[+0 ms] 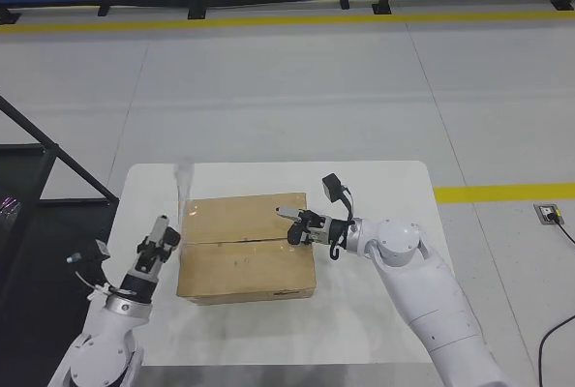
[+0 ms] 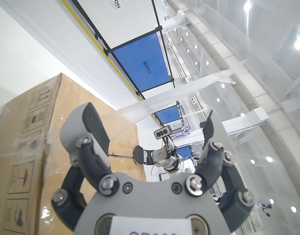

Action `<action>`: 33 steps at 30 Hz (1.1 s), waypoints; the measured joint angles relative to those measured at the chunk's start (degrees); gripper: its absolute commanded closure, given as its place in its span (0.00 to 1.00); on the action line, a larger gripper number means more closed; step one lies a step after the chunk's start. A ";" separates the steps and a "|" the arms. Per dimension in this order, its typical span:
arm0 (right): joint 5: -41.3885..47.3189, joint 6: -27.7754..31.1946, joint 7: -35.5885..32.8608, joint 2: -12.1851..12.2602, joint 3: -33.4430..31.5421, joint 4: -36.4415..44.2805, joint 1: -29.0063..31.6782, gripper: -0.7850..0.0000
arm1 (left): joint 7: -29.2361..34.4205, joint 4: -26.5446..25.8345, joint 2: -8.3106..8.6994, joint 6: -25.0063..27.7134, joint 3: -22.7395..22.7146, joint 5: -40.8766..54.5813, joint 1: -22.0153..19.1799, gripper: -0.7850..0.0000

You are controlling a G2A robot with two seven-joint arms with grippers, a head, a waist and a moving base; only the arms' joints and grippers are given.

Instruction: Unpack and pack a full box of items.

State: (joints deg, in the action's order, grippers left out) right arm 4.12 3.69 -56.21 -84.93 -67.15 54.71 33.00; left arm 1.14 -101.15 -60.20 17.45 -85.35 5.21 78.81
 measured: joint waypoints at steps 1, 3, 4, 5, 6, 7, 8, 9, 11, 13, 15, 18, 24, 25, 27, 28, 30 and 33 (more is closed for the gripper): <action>0.00 0.01 0.02 0.00 0.00 0.03 0.03 0.00 | 0.64 0.03 -0.02 0.16 0.02 -0.26 -0.07 0.00; -0.03 0.40 1.43 0.05 -0.06 1.21 0.88 0.00 | 2.94 0.08 0.00 0.34 -0.11 -0.42 -0.27 0.00; 0.06 0.62 2.25 0.09 -0.16 2.00 1.36 0.00 | 3.84 0.11 0.01 0.31 -0.35 -0.21 -0.38 0.00; 0.27 0.96 3.08 0.19 -0.38 2.98 1.92 0.00 | 4.67 0.16 0.02 0.16 -0.70 0.18 -0.56 0.00; 0.40 1.25 3.59 0.27 -0.59 3.62 2.29 0.00 | 5.12 0.20 0.01 0.00 -0.94 0.42 -0.71 0.00; 0.48 1.59 4.11 0.36 -0.83 4.20 2.63 0.00 | 5.52 0.25 -0.01 -0.19 -1.13 0.67 -0.90 0.00; 0.45 2.11 4.93 0.48 -1.14 4.94 3.08 0.00 | 6.08 0.34 -0.03 -0.47 -1.37 1.04 -1.17 0.00; 0.30 2.56 5.73 0.57 -1.36 5.49 3.43 0.00 | 6.62 0.42 -0.05 -0.68 -1.53 1.44 -1.36 0.00; -0.24 3.37 7.53 0.74 -1.68 6.72 4.25 0.00 | 8.26 0.65 -0.06 -1.21 -2.03 2.84 -1.82 0.00; -0.53 3.38 8.85 0.85 -1.83 7.55 4.77 0.00 | 9.79 0.98 -0.04 -1.69 -2.57 3.95 -2.18 0.00; -0.54 2.68 9.74 0.89 -1.74 8.28 5.03 0.00 | 11.25 1.37 -0.03 -2.20 -3.08 4.99 -2.54 0.00; 0.32 0.88 8.93 0.86 -1.18 8.47 4.69 0.00 | 12.62 1.75 -0.07 -2.63 -3.50 5.79 -2.81 0.00; 0.38 -0.10 8.36 0.89 -0.42 7.10 2.95 0.00 | 13.58 1.92 -0.23 -2.54 -3.89 5.95 -2.64 0.00; -0.04 -0.71 8.99 0.88 -0.23 6.90 2.64 0.00 | 13.67 1.93 -0.26 -2.49 -3.95 5.98 -2.57 0.00; -0.65 -1.91 9.94 0.81 0.25 6.76 1.95 0.00 | 13.97 1.88 -0.31 -2.43 -4.13 6.14 -2.36 0.00; -0.60 -2.17 10.04 0.79 0.37 6.79 1.71 0.00 | 14.10 1.83 -0.33 -2.35 -4.25 6.22 -2.24 0.00; -0.38 -3.14 10.14 0.79 0.42 6.62 1.09 0.00 | 14.43 1.68 -0.37 -2.08 -4.54 6.42 -1.92 0.00; -0.52 -4.96 9.61 0.85 0.55 5.53 -0.18 0.00 | 14.84 1.52 -0.44 -1.67 -4.96 6.90 -1.46 0.00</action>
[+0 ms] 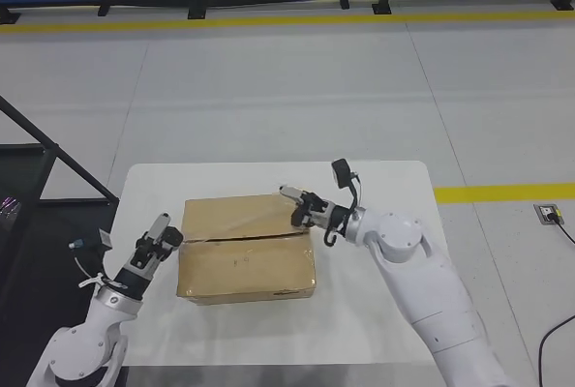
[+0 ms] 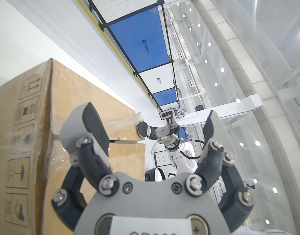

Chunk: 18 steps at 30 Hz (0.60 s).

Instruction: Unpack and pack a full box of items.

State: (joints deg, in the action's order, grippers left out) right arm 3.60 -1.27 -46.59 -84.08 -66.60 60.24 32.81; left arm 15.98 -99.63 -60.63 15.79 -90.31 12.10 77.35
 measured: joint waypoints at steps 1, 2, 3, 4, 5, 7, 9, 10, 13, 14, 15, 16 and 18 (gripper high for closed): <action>0.06 -0.64 -0.01 -0.01 0.06 -0.65 -0.46 0.00 | 0.16 -0.05 -0.02 0.10 -0.13 0.20 0.13 0.00; 0.51 -1.57 -0.01 -0.09 0.18 -1.71 -1.09 0.00 | 0.36 -0.16 -0.04 0.20 -0.33 0.46 0.32 0.00; 1.07 -2.14 0.00 -0.19 0.25 -2.57 -1.59 0.00 | 0.47 -0.25 -0.06 0.30 -0.50 0.61 0.46 0.00; 1.75 -2.42 -0.03 -0.29 0.33 -3.42 -2.09 0.00 | 0.55 -0.35 -0.08 0.39 -0.66 0.75 0.62 0.00; 2.69 -2.26 -0.40 -0.44 0.52 -4.48 -2.67 0.00 | 0.65 -0.47 -0.10 0.51 -0.87 0.89 0.83 0.00; 3.97 -1.10 -1.67 -0.62 0.90 -5.92 -3.42 0.00 | 0.76 -0.62 -0.14 0.65 -1.14 1.04 1.09 0.00; 4.91 0.44 -2.94 -0.78 1.26 -7.82 -4.39 0.00 | 0.95 -0.71 -0.18 0.75 -1.36 1.13 1.29 0.00; 5.11 0.83 -3.04 -0.85 1.41 -8.70 -4.84 0.00 | 1.02 -0.73 -0.21 0.75 -1.42 1.22 1.35 0.00; 5.74 1.38 -3.09 -1.17 2.05 -11.47 -6.37 0.00 | 1.34 -0.83 -0.28 0.75 -1.56 1.34 1.47 0.00; 6.01 1.51 -3.12 -1.29 2.29 -12.56 -6.96 0.00 | 1.46 -0.85 -0.31 0.81 -1.59 1.34 1.52 0.00; 6.24 1.62 -3.13 -1.40 2.47 -13.36 -7.37 0.00 | 1.53 -0.87 -0.34 0.82 -1.61 1.34 1.57 0.00; 6.48 1.78 -3.20 -1.50 2.66 -14.14 -7.77 0.00 | 1.58 -0.89 -0.36 0.81 -1.64 1.35 1.59 0.00; 6.87 2.27 -3.48 -1.76 3.17 -15.95 -8.63 0.05 | 1.73 -0.94 -0.41 0.79 -1.70 1.28 1.63 0.00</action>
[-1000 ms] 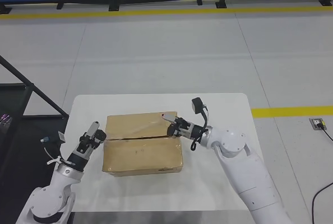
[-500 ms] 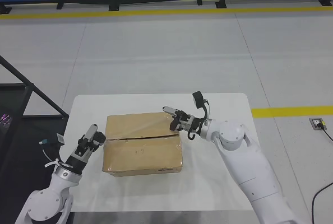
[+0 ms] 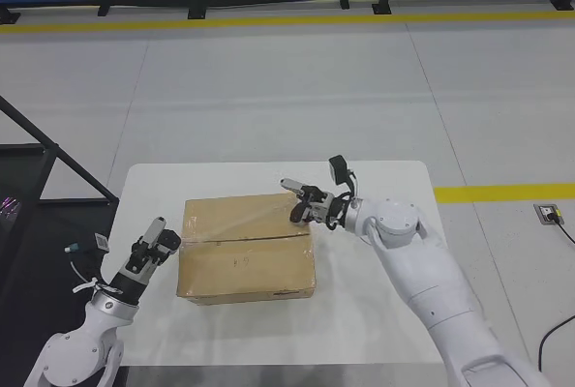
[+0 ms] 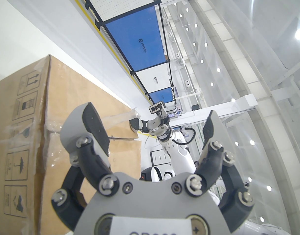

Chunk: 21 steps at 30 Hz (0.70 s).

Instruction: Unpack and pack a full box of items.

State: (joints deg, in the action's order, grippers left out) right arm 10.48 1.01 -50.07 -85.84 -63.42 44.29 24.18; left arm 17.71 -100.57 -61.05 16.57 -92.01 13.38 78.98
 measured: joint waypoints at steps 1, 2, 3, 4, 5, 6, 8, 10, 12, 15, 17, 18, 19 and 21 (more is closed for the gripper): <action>0.14 0.26 -0.12 -0.11 0.23 -0.75 -0.35 0.14 | 0.05 0.00 -0.02 0.00 -0.04 -0.04 0.02 0.00; 0.31 0.63 -0.27 -0.26 0.52 -1.71 -0.79 0.21 | 0.08 0.03 -0.05 0.02 -0.11 -0.04 0.04 0.00; 0.44 0.91 -0.37 -0.37 0.72 -2.39 -1.11 0.32 | 0.10 0.08 -0.08 0.04 -0.19 0.01 0.06 0.00; 0.56 1.18 -0.46 -0.47 0.90 -3.04 -1.41 0.47 | 0.15 0.14 -0.09 0.05 -0.26 0.07 0.08 0.00; 0.69 1.51 -0.55 -0.59 1.13 -3.87 -1.80 0.53 | 0.27 0.20 -0.12 0.04 -0.36 0.24 0.09 0.00; 0.78 1.72 -0.59 -0.69 1.29 -4.46 -2.08 0.54 | 0.41 0.24 -0.14 0.01 -0.43 0.36 0.09 0.00; 0.93 1.99 -0.68 -0.91 1.67 -5.72 -2.71 0.57 | 0.73 0.29 -0.18 -0.01 -0.57 0.59 0.08 0.00; 1.07 2.17 -0.75 -1.10 1.99 -6.58 -3.19 0.62 | 0.84 0.32 -0.22 -0.01 -0.65 0.72 0.08 0.00; 1.27 2.46 -0.88 -1.31 2.32 -7.29 -3.60 0.69 | 0.92 0.32 -0.28 -0.03 -0.70 0.73 0.10 0.00; 1.44 2.95 -0.97 -1.49 2.60 -7.97 -4.00 0.80 | 1.24 0.31 -0.34 0.00 -0.74 0.71 0.11 0.00; 1.44 3.15 -1.09 -1.53 2.66 -8.35 -4.23 0.86 | 1.32 0.34 -0.39 0.04 -0.79 0.69 0.11 0.00; 1.43 3.23 -1.14 -1.54 2.67 -8.45 -4.29 0.90 | 1.34 0.36 -0.42 0.06 -0.80 0.68 0.13 0.00; 1.43 3.33 -1.17 -1.54 2.69 -8.46 -4.29 0.94 | 1.36 0.39 -0.44 0.08 -0.83 0.67 0.14 0.00; 1.27 3.58 -1.30 -1.54 2.79 -8.04 -4.11 0.99 | 1.49 0.56 -0.47 0.19 -1.00 0.69 0.16 0.00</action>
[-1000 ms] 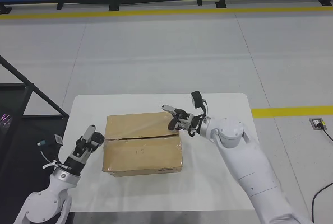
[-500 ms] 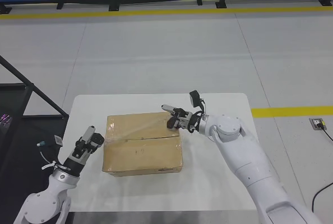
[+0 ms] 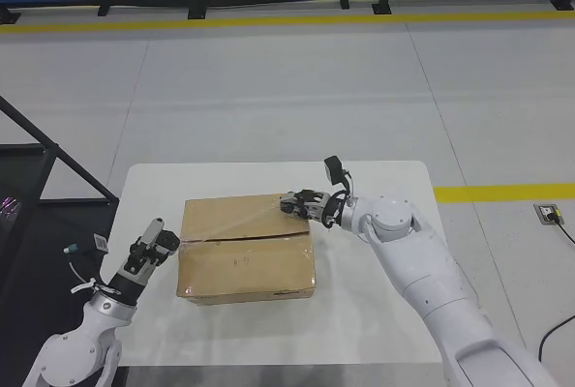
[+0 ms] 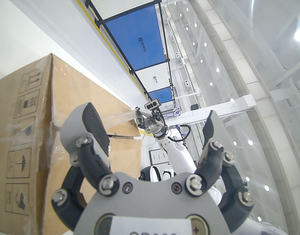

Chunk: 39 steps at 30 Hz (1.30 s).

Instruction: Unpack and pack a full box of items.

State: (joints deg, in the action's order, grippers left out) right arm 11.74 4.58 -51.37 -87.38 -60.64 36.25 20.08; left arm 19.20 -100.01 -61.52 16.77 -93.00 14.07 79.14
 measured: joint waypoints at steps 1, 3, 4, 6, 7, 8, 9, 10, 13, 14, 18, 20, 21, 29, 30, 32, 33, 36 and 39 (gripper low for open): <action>-0.18 0.15 -0.03 0.03 0.04 0.36 0.16 1.00 | 0.29 0.12 -0.01 0.00 -0.06 0.33 0.00 0.00; -0.83 0.57 0.33 0.19 0.04 1.69 0.84 0.99 | 3.44 0.65 0.01 -0.68 -0.26 3.84 -0.15 0.00; -1.08 0.74 0.55 0.29 -0.01 2.49 1.30 0.99 | 5.47 1.16 0.09 -1.25 -0.77 6.14 -0.40 0.00; -1.70 1.04 1.33 0.60 -0.30 4.89 2.75 1.00 | 9.57 2.74 0.32 -2.35 -2.35 10.32 -1.10 0.00; -1.97 1.16 1.71 0.76 -0.49 6.15 3.52 1.00 | 10.82 3.42 0.39 -2.62 -2.90 11.47 -1.37 0.00; -2.34 1.25 2.27 1.02 -0.83 8.05 4.69 1.00 | 12.12 4.23 0.46 -2.77 -3.46 12.57 -1.69 0.00; -2.63 1.26 2.67 1.23 -1.11 9.64 5.66 1.00 | 12.92 4.75 0.50 -2.74 -3.80 13.19 -1.87 0.00; -3.10 1.14 3.15 1.52 -1.47 11.97 7.03 1.00 | 13.81 5.33 0.55 -2.55 -4.21 13.80 -2.06 0.00; -4.71 -0.03 4.64 2.19 -2.26 17.73 10.32 1.00 | 15.32 6.37 0.63 -2.27 -4.89 14.89 -2.42 0.00; -5.73 -1.01 5.64 2.49 -2.59 20.31 11.78 1.00 | 15.97 6.74 0.66 -2.36 -5.06 15.50 -2.66 0.00; -8.51 -4.96 9.80 3.26 -3.72 28.15 16.44 1.00 | 18.05 7.82 0.76 -3.04 -5.35 16.87 -3.75 0.00; -9.25 -6.15 11.54 3.60 -4.46 31.62 18.76 1.00 | 18.72 8.06 0.77 -3.02 -5.09 16.65 -4.16 0.00; -9.47 -6.54 12.17 3.73 -4.74 32.88 19.67 1.00 | 19.04 8.12 0.77 -3.00 -4.88 16.50 -4.29 0.00; -10.26 -8.18 15.56 4.34 -5.99 38.06 24.29 1.00 | 20.11 8.43 0.72 -3.21 -2.49 13.66 -5.53 0.00; -10.26 -8.17 16.26 4.36 -6.09 38.36 24.66 1.00 | 19.98 8.50 0.70 -3.32 -2.24 13.47 -5.69 0.00; -10.45 -8.31 17.87 4.40 -6.26 39.10 25.51 1.00 | 19.63 8.63 0.66 -3.71 -1.68 12.99 -6.09 0.00; -10.43 -8.41 18.30 4.42 -6.29 39.39 25.82 1.00 | 19.35 8.66 0.64 -3.86 -1.43 12.58 -6.26 0.00; -10.31 -8.62 18.75 4.45 -6.16 40.04 26.46 1.00 | 18.18 8.70 0.53 -4.12 -0.37 11.24 -6.76 0.00; -10.43 -9.06 19.04 4.50 -6.06 40.24 26.78 1.00 | 17.46 8.89 0.42 -4.74 0.45 10.97 -7.37 0.00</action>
State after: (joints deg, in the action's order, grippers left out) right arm 1.31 -4.48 -32.33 -82.88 -66.69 76.49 46.86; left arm 36.66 -91.12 -61.10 12.03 -92.55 25.04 71.77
